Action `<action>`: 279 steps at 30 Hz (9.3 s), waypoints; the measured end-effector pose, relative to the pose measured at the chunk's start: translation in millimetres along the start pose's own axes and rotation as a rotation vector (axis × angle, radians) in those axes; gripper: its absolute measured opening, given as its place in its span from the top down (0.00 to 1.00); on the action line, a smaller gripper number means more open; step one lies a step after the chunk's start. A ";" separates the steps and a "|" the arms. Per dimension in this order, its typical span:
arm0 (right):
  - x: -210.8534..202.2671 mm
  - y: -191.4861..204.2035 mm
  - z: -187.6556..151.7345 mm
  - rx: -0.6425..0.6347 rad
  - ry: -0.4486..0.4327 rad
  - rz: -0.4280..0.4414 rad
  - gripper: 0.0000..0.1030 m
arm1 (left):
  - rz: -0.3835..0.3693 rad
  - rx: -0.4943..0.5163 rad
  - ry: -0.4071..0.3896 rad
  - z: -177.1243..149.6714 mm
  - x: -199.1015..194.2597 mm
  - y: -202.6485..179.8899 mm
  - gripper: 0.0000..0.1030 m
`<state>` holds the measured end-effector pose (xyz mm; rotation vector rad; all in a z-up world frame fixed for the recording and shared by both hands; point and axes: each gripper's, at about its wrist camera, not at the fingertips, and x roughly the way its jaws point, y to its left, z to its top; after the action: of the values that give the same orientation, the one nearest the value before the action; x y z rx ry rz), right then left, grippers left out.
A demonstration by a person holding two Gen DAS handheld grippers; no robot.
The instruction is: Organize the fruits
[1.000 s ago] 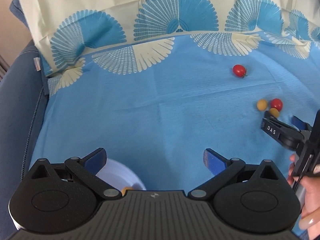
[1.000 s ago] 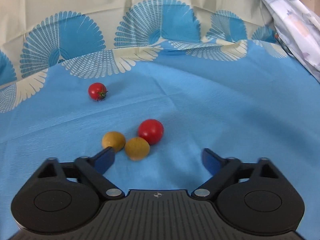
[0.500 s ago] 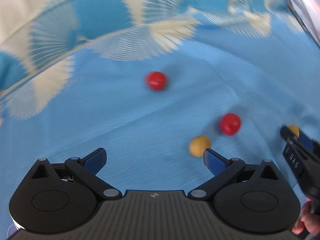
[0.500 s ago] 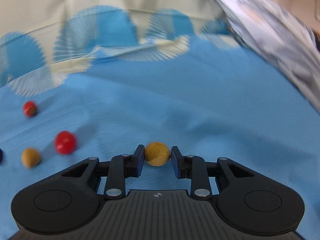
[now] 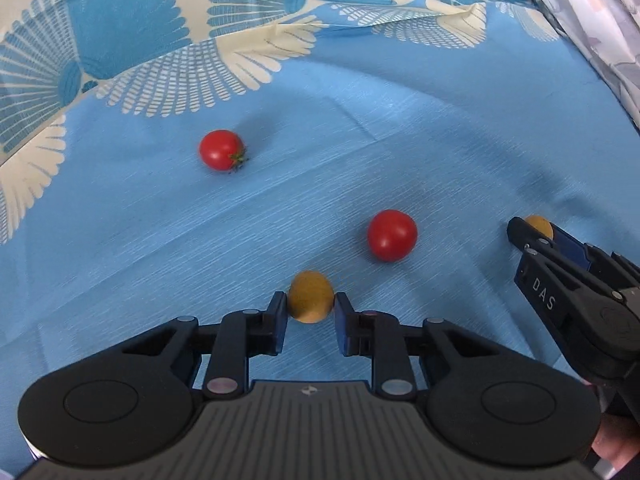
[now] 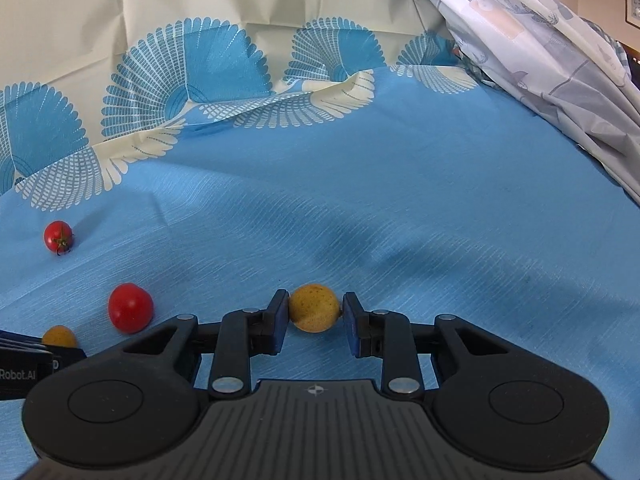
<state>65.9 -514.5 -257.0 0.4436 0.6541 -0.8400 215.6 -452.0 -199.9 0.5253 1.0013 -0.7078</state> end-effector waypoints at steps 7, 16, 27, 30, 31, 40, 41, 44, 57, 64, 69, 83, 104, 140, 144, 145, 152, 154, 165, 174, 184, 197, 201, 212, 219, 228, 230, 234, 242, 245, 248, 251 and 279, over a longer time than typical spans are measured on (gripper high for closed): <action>-9.9 0.5 3.4 0.033 -0.062 0.021 0.71 | 0.154 -0.041 -0.004 -16.3 -57.5 16.3 0.74; -87.5 10.4 -3.1 -0.012 -0.133 0.076 0.71 | 0.275 -0.131 -0.035 -88.5 -182.6 43.7 0.74; -302.0 16.0 -57.5 -0.196 -0.126 0.437 0.71 | 0.302 -0.282 -0.068 -219.3 -320.6 75.9 0.74; -346.9 25.7 -70.1 -0.241 -0.110 0.535 0.71 | 0.319 -0.324 -0.085 -253.4 -349.1 85.6 0.74; -361.5 30.0 -73.4 -0.256 -0.112 0.564 0.71 | 0.323 -0.339 -0.094 -264.6 -358.0 88.7 0.74; -454.7 62.7 -113.3 -0.450 -0.146 0.732 0.70 | 0.337 -0.462 -0.142 -339.2 -410.9 111.4 0.74; -461.4 65.4 -117.0 -0.471 -0.148 0.743 0.71 | 0.337 -0.470 -0.148 -345.1 -415.2 112.9 0.74; -479.3 73.3 -125.5 -0.527 -0.165 0.770 0.70 | 0.336 -0.495 -0.160 -359.7 -424.9 117.6 0.74; -492.5 88.0 -127.7 -0.586 -0.176 0.760 0.71 | 0.316 -0.549 -0.178 -374.2 -432.8 136.8 0.74; -489.1 91.5 -129.0 -0.588 -0.164 0.747 0.71 | 0.312 -0.552 -0.171 -373.9 -428.3 139.6 0.74; -485.0 95.8 -129.1 -0.592 -0.152 0.743 0.71 | 0.311 -0.551 -0.155 -371.1 -420.5 142.6 0.74; -451.9 112.7 -124.0 -0.592 -0.099 0.723 0.71 | 0.291 -0.561 -0.098 -352.3 -384.6 167.9 0.74; -310.8 214.8 -124.3 -0.634 0.080 0.705 0.71 | 0.230 -0.538 0.030 -265.7 -233.2 238.6 0.74; -400.1 149.4 -124.0 -0.568 0.013 0.691 0.04 | 0.371 -0.569 -0.071 -354.5 -344.1 180.4 0.00; -425.4 132.6 -126.6 -0.570 -0.029 0.705 0.03 | 0.369 -0.569 -0.100 -368.0 -363.9 165.2 0.00; -431.1 127.9 -127.3 -0.573 -0.042 0.709 0.03 | 0.375 -0.565 -0.107 -369.0 -367.1 161.0 0.00; -463.0 105.2 -128.0 -0.562 -0.124 0.722 0.03 | 0.398 -0.528 -0.168 -375.5 -395.5 135.8 0.00; -469.8 100.0 -127.3 -0.557 -0.144 0.729 0.03 | 0.409 -0.518 -0.186 -377.1 -402.4 130.4 0.00; -486.9 84.9 -124.9 -0.541 -0.197 0.744 0.01 | 0.424 -0.491 -0.224 -381.5 -423.2 113.6 0.00; -491.7 80.0 -125.6 -0.535 -0.212 0.744 0.01 | 0.427 -0.485 -0.236 -384.2 -428.0 111.6 0.00; -492.1 80.6 -126.6 -0.541 -0.208 0.744 0.01 | 0.425 -0.489 -0.233 -384.9 -428.1 112.4 0.00; -486.5 85.2 -127.4 -0.547 -0.184 0.740 0.01 | 0.419 -0.488 -0.216 -384.4 -422.2 117.2 0.00; -482.9 87.4 -128.3 -0.547 -0.171 0.736 0.01 | 0.416 -0.488 -0.205 -383.2 -416.9 118.5 0.00; -469.0 93.3 -131.7 -0.543 -0.126 0.735 0.01 | 0.403 -0.493 -0.162 -378.8 -400.1 128.1 0.00; -453.4 95.8 -130.8 -0.524 -0.082 0.741 0.01 | 0.406 -0.484 -0.131 -365.1 -385.5 131.5 0.00; -422.5 95.9 -123.8 -0.479 -0.023 0.726 0.01 | 0.405 -0.456 -0.065 -342.0 -356.5 135.5 0.00; -410.4 93.4 -120.2 -0.451 -0.013 0.703 0.01 | 0.405 -0.440 -0.051 -333.8 -348.3 134.7 0.00; -376.6 82.9 -106.9 -0.380 -0.012 0.628 0.01 | 0.408 -0.404 -0.025 -308.7 -326.9 131.8 0.00; -269.5 58.1 -61.2 -0.227 -0.046 0.386 0.01 | 0.388 -0.332 -0.049 -210.0 -257.1 117.2 0.00; -212.8 52.0 -39.7 -0.152 -0.050 0.291 0.01 | 0.353 -0.311 -0.082 -159.6 -217.7 108.1 0.00; -150.8 53.3 -23.5 -0.114 -0.047 0.208 0.01 | 0.344 -0.287 -0.088 -106.1 -167.6 96.8 0.00; -89.6 59.6 -14.2 -0.096 -0.014 0.142 0.01 | 0.280 -0.247 -0.080 -54.7 -113.8 88.4 0.00; 2.9 79.9 -9.7 -0.179 -0.059 0.059 0.72 | 0.116 -0.064 -0.099 76.0 47.6 45.8 0.68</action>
<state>127.4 -462.6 -257.5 0.2738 0.6520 -0.7291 309.7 -487.4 -204.4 0.4839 0.8908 -0.5908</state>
